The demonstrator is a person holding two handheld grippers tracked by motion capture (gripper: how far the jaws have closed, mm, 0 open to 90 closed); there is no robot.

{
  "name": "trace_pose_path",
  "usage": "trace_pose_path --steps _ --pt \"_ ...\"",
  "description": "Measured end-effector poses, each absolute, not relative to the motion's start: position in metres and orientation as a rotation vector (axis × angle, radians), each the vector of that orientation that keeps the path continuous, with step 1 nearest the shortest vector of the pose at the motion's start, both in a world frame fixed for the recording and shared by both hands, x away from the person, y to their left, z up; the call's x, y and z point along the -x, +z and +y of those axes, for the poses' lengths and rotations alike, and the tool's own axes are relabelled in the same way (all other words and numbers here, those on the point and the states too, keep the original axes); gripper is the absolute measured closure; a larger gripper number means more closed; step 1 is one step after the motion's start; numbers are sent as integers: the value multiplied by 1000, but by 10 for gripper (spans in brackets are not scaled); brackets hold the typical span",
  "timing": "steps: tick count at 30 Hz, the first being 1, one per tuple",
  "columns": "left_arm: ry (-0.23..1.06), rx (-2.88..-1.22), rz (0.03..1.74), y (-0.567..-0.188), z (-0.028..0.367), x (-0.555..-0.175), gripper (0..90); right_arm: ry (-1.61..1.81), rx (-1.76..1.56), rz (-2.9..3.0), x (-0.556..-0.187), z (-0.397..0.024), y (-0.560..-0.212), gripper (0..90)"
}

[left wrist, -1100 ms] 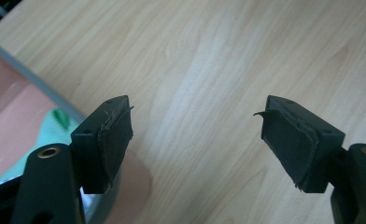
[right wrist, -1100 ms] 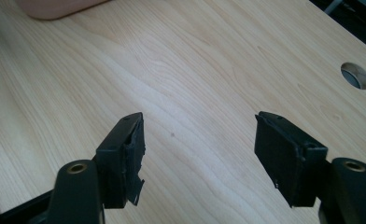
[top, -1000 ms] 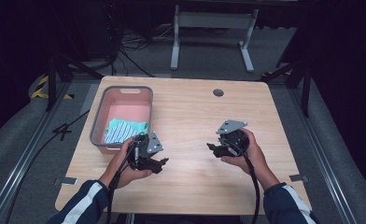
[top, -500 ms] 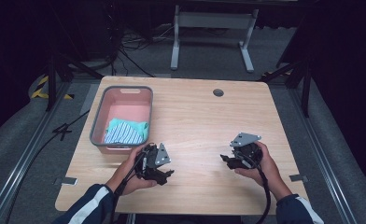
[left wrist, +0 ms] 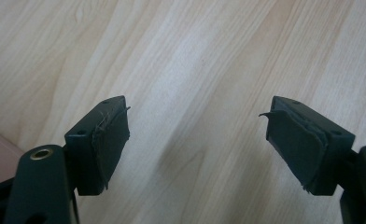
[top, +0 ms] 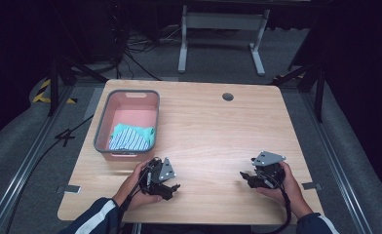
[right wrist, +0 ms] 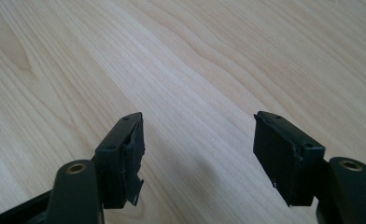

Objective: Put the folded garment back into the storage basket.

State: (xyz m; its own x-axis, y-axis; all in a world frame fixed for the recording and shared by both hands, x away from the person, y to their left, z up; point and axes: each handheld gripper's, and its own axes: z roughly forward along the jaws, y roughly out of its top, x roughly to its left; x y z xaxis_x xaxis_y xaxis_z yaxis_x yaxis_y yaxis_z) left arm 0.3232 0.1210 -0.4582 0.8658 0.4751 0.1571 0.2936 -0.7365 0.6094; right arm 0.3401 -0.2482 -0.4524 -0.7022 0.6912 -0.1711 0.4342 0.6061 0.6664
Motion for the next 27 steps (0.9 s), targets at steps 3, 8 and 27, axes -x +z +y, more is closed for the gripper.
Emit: trace_pose_path --steps 3,8,27 --pt "403 -2453 560 -463 124 -322 208 864 -919 2410 -336 -258 -458 336" --pt "377 -2449 566 -468 127 -321 198 880 -945 2394 -329 -271 -466 319" --pt "227 -2310 629 -483 140 -322 158 1039 -1131 2329 -317 -309 -486 216"
